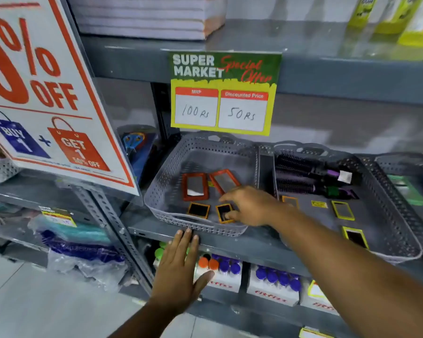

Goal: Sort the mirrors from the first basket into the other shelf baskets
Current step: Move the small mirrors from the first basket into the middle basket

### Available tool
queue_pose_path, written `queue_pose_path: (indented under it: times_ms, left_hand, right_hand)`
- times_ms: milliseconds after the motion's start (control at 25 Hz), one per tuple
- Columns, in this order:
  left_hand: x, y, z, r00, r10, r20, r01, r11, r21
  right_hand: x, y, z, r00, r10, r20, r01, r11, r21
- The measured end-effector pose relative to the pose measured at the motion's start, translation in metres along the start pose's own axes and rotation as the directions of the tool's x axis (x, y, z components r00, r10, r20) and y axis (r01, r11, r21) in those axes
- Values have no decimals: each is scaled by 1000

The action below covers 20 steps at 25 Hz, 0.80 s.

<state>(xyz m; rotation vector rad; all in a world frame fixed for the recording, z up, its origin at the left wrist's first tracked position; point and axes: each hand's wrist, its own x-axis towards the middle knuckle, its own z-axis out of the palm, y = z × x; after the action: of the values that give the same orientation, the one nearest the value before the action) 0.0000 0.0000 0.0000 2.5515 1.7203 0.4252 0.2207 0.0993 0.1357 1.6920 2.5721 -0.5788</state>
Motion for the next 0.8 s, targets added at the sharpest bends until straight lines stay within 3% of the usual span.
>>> queue_pose_path:
  times_ms: [240,400,480,600,720,800]
  left_hand:
    - [5,10,-9,998,-58,-3,58,995,78]
    - [7,13,-12,995,-103,5,102,987,122]
    - [7,14,-14,995,-104,3,103,988,118]
    - [9,17,-18,994,-105,17,102,986,128]
    - [11,19,-17,992,-128,3,127,984,126]
    - [11,19,-17,990,-138,-2,137,983,125]
  right_hand:
    - [24,-10,3,986,50,159,-31,992,-118]
    - [29,-12,3,986,34,166,-19,995,-94]
    - [24,-15,-4,991,15,134,-3,996,-84]
    - [3,-6,-36,998,-20,-53,19,1000,-5]
    - [-24,32,-74,975,34,-219,-21,998,62]
    - [-45,62,-84,972,98,-216,-98,995,8]
